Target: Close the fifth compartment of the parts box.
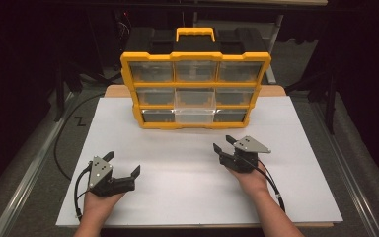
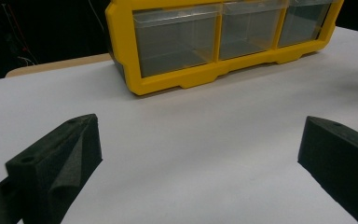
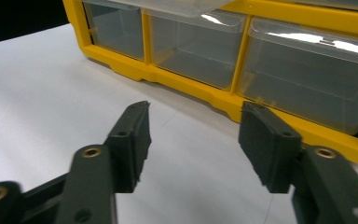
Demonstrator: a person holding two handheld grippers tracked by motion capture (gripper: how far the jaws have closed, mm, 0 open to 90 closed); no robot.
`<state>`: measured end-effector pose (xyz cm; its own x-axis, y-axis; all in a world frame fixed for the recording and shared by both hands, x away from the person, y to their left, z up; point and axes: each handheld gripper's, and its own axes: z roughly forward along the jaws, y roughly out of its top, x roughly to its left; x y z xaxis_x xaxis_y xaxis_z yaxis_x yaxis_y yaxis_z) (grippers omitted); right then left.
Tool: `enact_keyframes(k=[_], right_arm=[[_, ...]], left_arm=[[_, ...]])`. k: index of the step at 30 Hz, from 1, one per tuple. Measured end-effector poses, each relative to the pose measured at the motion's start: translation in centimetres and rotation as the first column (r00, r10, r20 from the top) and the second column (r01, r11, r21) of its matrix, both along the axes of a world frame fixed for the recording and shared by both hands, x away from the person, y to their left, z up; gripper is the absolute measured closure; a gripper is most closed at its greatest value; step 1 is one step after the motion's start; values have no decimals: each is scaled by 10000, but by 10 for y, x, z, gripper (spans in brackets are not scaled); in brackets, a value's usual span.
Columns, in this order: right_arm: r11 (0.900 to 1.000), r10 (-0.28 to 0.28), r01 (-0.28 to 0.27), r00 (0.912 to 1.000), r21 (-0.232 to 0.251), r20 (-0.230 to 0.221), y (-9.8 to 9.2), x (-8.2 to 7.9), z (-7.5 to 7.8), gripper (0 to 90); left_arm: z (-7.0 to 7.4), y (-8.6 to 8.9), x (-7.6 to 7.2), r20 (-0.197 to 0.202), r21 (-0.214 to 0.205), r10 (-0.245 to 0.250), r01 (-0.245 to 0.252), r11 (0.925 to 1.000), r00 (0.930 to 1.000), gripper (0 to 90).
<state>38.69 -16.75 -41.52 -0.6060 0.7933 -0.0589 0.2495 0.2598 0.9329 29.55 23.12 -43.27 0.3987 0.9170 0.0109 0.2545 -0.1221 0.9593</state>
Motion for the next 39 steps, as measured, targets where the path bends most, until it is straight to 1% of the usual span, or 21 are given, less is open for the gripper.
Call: enact_keyframes(k=[1, 2, 3, 6, 7, 9, 10, 11, 12, 15, 21, 22, 27, 33, 36, 39], right_arm=[[10000, 0, 0, 10000, 0, 0, 0, 0, 0, 489], [10000, 60, -60, 10000, 61, 20, 0, -1, 0, 541], [10000, 60, -60, 10000, 61, 20, 0, -1, 0, 541], [9998, 212, -212, 9998, 54, 44, 0, -3, 0, 650], [9998, 212, -212, 9998, 54, 44, 0, -3, 0, 650], [9996, 264, -264, 9996, 30, 98, 1, -4, 1, 703], [9992, 393, -393, 9992, 27, 92, 1, -5, 0, 757], [9990, 447, -447, 9990, 0, 95, 2, -5, 0, 787], [9990, 447, -447, 9990, 0, 95, 2, -5, 0, 787], [9981, 619, -619, 9980, 14, 120, 2, -7, -1, 893], [9975, 707, -708, 9971, 43, 290, 2, -10, 2, 900], [9974, 713, -715, 9969, 40, 332, 2, -10, 2, 900], [9978, 652, -657, 9968, 93, 453, 2, -12, 4, 900], [9983, 582, -585, 9974, 77, 432, 5, -13, 2, 900], [9973, 739, -740, 9968, 28, 313, 9, -12, 0, 900], [9967, 809, -811, 9964, 57, 262, 11, -11, -1, 900]], left_arm=[[0, 0, 0, 0, 0, 0, 0, 10000, 10000, 3], [0, 0, 0, -11, -3, 4, -4, 10000, 10000, 3], [0, 0, 0, -13, 0, 1, -1, 10000, 10000, 3], [0, 0, 0, -29, 32, -30, 30, 10000, 10000, 3], [0, 0, 0, -29, 32, -30, 30, 10000, 10000, 3], [0, 0, 0, -36, 39, -27, 27, 10000, 10000, 2], [0, -1, 0, -46, 41, -22, 23, 10000, 10000, 2], [-1, -1, 0, -67, 11, -10, 10, 10000, 10000, 3], [-1, -1, 0, -67, 11, -10, 10, 10000, 10000, 3], [-2, -1, 0, -56, -28, -14, 14, 10000, 10000, 3], [-1, 1, 0, -78, -117, -4, 4, 9999, 10000, 3], [-1, 1, -1, -14, -155, -9, 9, 9999, 10000, 3], [-1, 1, -1, -38, -145, -96, 95, 9998, 9999, 3], [-3, 0, 1, -2, -87, -117, 117, 9999, 9999, 3], [-3, 0, 2, -45, -171, -154, 153, 9997, 9999, 3], [-3, 1, 3, 10, -175, -160, 160, 9997, 9999, 3]])
